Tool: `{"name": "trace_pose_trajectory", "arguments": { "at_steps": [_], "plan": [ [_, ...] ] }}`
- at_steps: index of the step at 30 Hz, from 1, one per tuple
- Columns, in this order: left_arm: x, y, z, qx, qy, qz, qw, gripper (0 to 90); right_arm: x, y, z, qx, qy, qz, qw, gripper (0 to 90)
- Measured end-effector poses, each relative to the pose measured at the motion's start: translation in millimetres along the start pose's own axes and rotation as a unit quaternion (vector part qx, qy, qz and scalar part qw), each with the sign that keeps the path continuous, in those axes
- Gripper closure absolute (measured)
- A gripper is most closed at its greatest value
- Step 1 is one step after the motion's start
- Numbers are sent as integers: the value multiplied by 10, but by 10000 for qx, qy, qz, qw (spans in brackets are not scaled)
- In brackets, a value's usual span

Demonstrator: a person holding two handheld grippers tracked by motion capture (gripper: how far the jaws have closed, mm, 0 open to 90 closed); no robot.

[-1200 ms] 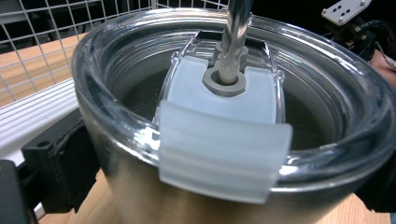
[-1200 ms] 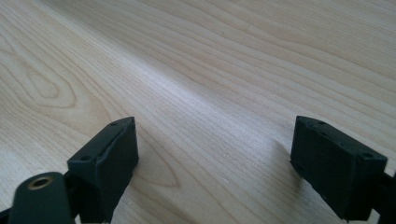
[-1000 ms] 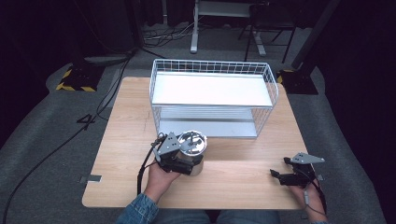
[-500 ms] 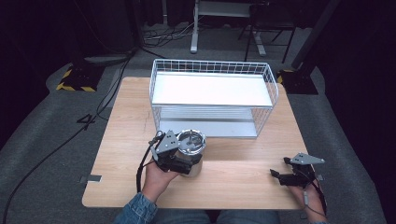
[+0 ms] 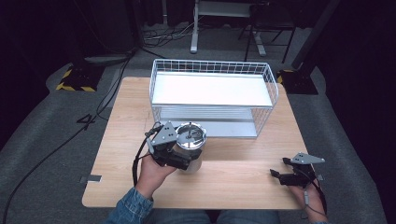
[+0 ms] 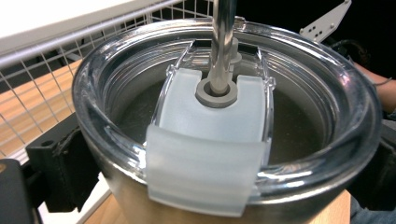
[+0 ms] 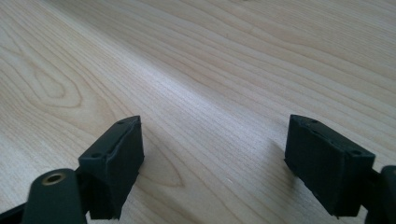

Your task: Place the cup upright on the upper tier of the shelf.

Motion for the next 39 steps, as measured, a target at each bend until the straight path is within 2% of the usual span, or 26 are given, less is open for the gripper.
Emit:
{"name": "trace_pose_trajectory", "arguments": {
  "at_steps": [2, 3, 14, 15, 23, 24, 25, 30, 31, 34, 39],
  "plan": [
    [-30, -12, 2, 11, 8, 17, 10000, 36, 0, 0, 0, -1, 5, -1, 10000, 200],
    [-98, -37, 7, 30, 13, 32, 10000, 36, 0, 0, 0, 0, 6, -2, 10000, 200],
    [-427, -141, -15, 73, 98, 114, 9999, 36, 0, 0, 0, -1, 6, -2, 10000, 200],
    [-492, -158, -24, 70, 111, 127, 9998, 37, 0, 0, 0, -1, 5, -2, 10000, 200],
    [-784, -197, -76, -108, 160, 224, 9996, 36, 0, 1, 0, -10, 0, -5, 10000, 196],
    [-784, -197, -76, -108, 160, 224, 9996, 37, 0, 1, -1, -10, 1, -7, 10000, 197],
    [-852, -205, -87, -118, 162, 265, 9995, 36, 0, 1, 0, -9, 2, -6, 10000, 196],
    [-1001, -218, -126, -148, 101, 375, 9991, 37, 1, 1, 0, -4, -1, -8, 10000, 196],
    [-1084, -228, -165, -219, 60, 475, 9986, 37, 1, 1, 0, -1, -4, -8, 10000, 195],
    [-1195, -241, -227, -296, -35, 582, 9979, 37, 1, 1, 0, 1, -3, -8, 10000, 194],
    [-1378, -242, -299, -368, -48, 677, 9970, 37, 1, 2, 0, 0, 3, -11, 10000, 194]
  ]
}}
Point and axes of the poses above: each handheld gripper's, and its own axes: y roughly forward along the jaws, x roughly out of its underside, z roughly to its right, the point moved 9 cm from there along y, roughly forward along the jaws, and after that the axes turned 12 degrees about x, right-handed, at the moved point
